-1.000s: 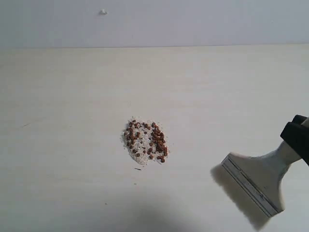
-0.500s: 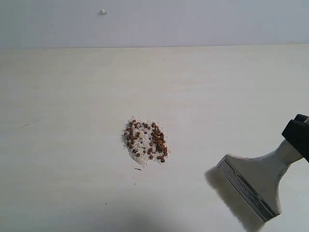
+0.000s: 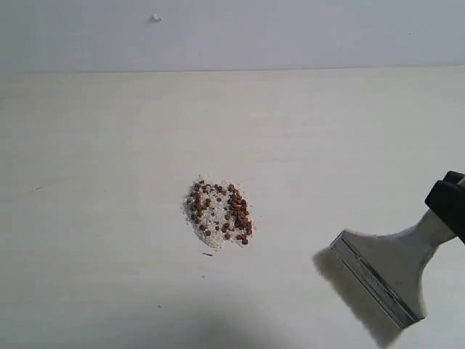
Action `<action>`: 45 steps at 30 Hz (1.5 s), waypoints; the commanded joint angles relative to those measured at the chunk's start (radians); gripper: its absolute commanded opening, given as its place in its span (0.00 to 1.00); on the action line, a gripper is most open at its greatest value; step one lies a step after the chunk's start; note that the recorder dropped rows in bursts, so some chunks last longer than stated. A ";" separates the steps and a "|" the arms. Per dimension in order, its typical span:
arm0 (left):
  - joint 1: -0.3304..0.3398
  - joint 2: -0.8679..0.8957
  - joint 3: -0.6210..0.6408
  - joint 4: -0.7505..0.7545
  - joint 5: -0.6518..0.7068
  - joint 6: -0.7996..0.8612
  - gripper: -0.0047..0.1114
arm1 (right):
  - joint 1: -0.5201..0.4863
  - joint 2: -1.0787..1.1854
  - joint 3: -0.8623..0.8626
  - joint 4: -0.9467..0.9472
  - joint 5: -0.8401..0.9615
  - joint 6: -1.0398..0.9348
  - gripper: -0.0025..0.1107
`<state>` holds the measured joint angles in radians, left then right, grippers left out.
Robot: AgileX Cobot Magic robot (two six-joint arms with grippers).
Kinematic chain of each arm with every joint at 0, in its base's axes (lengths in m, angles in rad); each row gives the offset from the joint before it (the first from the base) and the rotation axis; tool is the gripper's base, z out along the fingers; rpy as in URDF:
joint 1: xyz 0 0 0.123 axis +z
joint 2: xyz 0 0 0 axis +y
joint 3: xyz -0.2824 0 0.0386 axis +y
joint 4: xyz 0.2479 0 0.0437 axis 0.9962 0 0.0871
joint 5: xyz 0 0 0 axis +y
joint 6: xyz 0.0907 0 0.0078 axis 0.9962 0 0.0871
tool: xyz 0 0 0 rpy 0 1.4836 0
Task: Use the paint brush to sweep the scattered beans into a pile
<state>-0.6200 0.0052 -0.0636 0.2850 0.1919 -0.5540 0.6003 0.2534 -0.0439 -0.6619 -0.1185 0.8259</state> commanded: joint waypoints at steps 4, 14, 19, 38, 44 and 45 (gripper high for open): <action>0.004 -0.005 0.006 -0.001 -0.003 0.000 0.04 | -0.048 -0.004 -0.026 0.380 -0.053 -0.438 0.02; 0.004 -0.005 0.006 -0.001 -0.003 0.000 0.04 | -0.112 0.318 -0.022 1.096 -0.346 -1.049 0.02; 0.004 -0.005 0.006 -0.001 -0.003 0.000 0.04 | -0.112 0.556 -0.062 1.044 -0.577 -0.905 0.02; 0.004 -0.005 0.006 -0.001 -0.003 0.000 0.04 | -0.112 1.260 -0.476 0.833 -0.660 -0.788 0.02; 0.004 -0.005 0.006 -0.001 -0.003 0.000 0.04 | -0.112 1.381 -0.476 0.809 -0.808 -0.743 0.02; 0.004 -0.005 0.006 -0.001 -0.003 0.000 0.04 | -0.112 1.398 -0.476 0.792 -0.825 -0.720 0.02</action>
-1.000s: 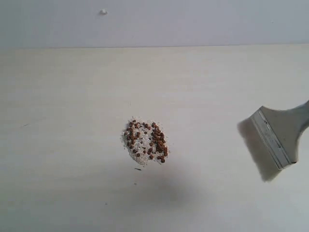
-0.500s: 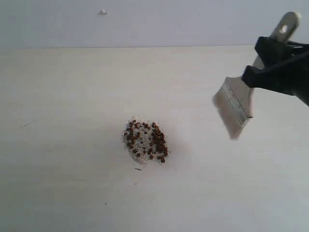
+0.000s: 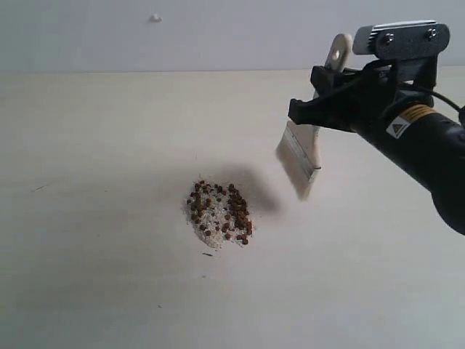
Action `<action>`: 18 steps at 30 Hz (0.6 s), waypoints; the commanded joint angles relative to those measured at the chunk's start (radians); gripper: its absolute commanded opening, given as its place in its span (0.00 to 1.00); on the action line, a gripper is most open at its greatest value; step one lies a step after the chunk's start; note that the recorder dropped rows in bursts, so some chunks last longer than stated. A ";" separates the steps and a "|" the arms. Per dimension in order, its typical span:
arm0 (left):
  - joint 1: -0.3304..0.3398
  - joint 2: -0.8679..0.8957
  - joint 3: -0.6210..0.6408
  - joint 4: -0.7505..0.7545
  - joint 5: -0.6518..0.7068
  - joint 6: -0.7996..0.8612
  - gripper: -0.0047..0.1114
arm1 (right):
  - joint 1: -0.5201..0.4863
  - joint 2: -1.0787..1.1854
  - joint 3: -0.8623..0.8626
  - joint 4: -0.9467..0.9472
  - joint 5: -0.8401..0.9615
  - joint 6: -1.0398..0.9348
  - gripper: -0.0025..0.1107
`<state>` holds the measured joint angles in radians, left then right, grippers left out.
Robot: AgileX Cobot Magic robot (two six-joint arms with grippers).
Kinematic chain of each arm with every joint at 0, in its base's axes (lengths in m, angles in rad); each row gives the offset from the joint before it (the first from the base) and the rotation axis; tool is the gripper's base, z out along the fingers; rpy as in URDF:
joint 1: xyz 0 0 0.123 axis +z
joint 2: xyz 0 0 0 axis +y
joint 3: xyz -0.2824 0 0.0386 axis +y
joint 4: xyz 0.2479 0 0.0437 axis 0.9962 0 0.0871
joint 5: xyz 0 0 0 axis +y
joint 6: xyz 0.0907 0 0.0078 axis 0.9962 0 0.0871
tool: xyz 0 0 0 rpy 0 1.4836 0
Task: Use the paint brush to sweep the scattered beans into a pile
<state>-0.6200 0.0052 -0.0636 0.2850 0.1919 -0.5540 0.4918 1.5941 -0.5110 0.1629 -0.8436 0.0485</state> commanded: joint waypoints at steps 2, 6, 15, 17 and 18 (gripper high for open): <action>0.004 -0.005 0.006 -0.001 -0.003 0.000 0.04 | -0.004 0.089 -0.009 -0.082 -0.135 0.089 0.02; 0.004 -0.005 0.006 -0.001 -0.003 0.000 0.04 | -0.004 0.140 -0.009 -0.120 -0.180 0.122 0.02; 0.004 -0.005 0.006 -0.001 -0.003 0.000 0.04 | -0.004 0.239 -0.055 -0.163 -0.176 0.191 0.02; 0.004 -0.005 0.006 -0.001 -0.003 0.000 0.04 | -0.004 0.260 -0.072 -0.197 -0.178 0.222 0.02; 0.004 -0.005 0.006 -0.001 -0.003 0.000 0.04 | -0.004 0.269 -0.079 -0.213 -0.178 0.237 0.02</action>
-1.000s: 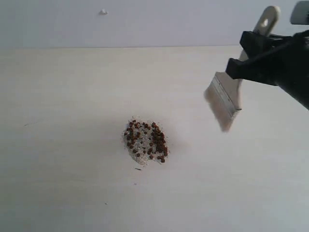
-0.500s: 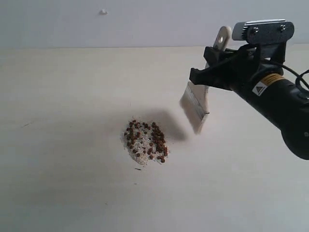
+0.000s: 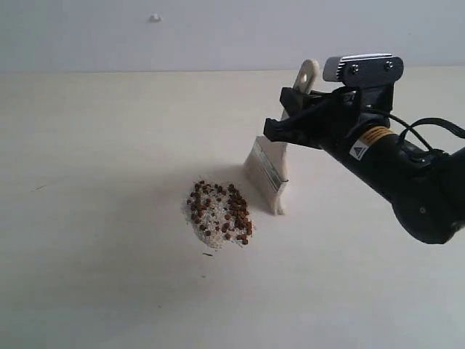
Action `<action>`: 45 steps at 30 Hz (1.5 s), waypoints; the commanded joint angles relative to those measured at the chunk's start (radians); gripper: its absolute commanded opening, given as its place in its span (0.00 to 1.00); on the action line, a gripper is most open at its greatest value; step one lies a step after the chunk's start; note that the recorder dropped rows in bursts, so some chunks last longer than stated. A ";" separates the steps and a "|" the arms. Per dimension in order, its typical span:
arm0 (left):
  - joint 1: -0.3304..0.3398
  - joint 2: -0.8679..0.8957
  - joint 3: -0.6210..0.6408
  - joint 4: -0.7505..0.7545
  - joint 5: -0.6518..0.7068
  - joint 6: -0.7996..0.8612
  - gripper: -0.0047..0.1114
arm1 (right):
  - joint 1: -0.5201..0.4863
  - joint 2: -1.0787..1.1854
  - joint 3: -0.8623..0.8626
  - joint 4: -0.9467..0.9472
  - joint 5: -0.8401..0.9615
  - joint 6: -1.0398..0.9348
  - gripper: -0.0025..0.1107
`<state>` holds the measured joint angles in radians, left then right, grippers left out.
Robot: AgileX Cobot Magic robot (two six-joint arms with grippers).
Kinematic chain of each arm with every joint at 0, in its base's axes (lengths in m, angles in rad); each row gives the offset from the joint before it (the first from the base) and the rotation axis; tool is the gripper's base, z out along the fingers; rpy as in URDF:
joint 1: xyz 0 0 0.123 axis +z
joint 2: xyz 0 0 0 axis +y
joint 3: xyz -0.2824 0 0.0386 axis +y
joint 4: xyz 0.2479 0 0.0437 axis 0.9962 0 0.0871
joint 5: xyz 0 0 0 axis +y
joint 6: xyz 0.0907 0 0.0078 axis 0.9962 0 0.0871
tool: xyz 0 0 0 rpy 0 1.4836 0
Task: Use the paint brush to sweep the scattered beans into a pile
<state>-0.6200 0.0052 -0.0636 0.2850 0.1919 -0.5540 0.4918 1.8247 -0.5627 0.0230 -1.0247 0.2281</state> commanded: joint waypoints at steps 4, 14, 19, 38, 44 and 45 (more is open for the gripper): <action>0.004 -0.005 0.006 -0.001 -0.003 0.000 0.04 | -0.004 0.059 -0.045 -0.113 0.001 0.101 0.02; 0.004 -0.005 0.006 -0.001 -0.003 0.000 0.04 | -0.004 0.051 -0.045 -0.127 -0.022 0.135 0.02; 0.004 -0.005 0.006 -0.001 -0.003 0.000 0.04 | -0.004 0.004 -0.045 -0.127 -0.010 0.113 0.02; 0.004 -0.005 0.006 -0.001 -0.003 0.000 0.04 | -0.004 -0.198 -0.011 -0.023 0.086 -0.081 0.02; 0.004 -0.005 0.006 -0.001 -0.003 0.000 0.04 | -0.004 -0.312 -0.011 -0.125 0.096 -0.088 0.02; 0.004 -0.005 0.006 -0.001 -0.003 0.000 0.04 | -0.004 -0.327 -0.011 -0.136 0.104 -0.088 0.02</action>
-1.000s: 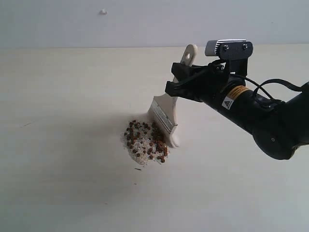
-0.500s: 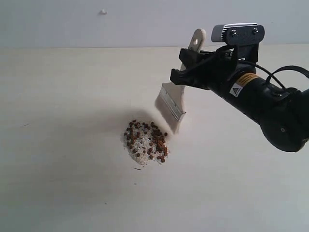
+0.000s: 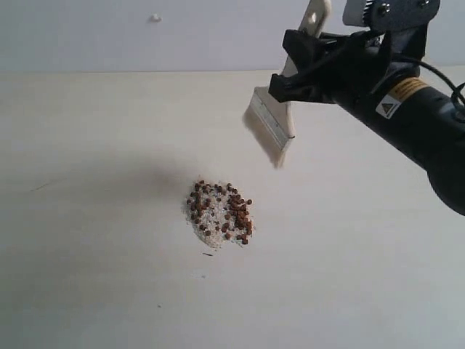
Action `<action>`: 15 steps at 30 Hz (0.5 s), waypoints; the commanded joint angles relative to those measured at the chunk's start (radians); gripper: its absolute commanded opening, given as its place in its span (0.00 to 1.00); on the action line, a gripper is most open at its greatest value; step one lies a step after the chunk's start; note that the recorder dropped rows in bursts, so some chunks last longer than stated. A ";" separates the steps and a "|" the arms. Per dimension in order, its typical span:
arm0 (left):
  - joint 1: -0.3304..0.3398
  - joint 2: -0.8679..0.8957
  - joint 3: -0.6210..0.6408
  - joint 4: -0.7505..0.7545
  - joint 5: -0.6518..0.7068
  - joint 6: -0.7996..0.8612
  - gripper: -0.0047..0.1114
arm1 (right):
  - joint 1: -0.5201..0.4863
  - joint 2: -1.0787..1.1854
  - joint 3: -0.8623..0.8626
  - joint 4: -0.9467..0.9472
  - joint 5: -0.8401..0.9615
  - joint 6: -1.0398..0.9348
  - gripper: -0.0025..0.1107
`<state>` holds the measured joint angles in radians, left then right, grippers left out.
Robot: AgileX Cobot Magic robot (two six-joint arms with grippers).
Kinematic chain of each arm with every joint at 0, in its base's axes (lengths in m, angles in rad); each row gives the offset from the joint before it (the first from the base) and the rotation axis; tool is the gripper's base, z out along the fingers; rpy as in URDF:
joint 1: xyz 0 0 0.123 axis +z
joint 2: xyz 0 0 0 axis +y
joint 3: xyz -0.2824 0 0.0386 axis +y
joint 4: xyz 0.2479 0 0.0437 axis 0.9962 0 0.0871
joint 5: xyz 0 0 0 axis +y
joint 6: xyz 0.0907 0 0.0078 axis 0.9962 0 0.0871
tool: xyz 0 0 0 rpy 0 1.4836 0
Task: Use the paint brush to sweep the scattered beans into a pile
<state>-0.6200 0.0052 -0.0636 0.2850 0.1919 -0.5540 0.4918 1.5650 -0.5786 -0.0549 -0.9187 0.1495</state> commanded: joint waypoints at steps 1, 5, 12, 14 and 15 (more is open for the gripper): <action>0.004 -0.005 0.006 -0.001 -0.003 0.000 0.04 | -0.004 -0.087 0.004 -0.065 0.006 -0.009 0.02; 0.004 -0.005 0.006 -0.001 -0.003 0.000 0.04 | -0.004 -0.165 0.049 -0.148 0.021 -0.017 0.02; 0.004 -0.005 0.006 -0.001 -0.003 0.000 0.04 | -0.004 -0.216 0.190 -0.234 -0.153 0.012 0.02; 0.004 -0.005 0.006 -0.001 -0.003 0.000 0.04 | -0.004 -0.209 0.192 -0.336 -0.153 0.033 0.02; 0.004 -0.005 0.006 -0.001 -0.003 0.000 0.04 | -0.004 -0.207 0.192 -0.380 -0.153 0.044 0.02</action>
<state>-0.6200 0.0052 -0.0636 0.2850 0.1919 -0.5540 0.4918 1.3574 -0.3942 -0.3032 -1.0312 0.1628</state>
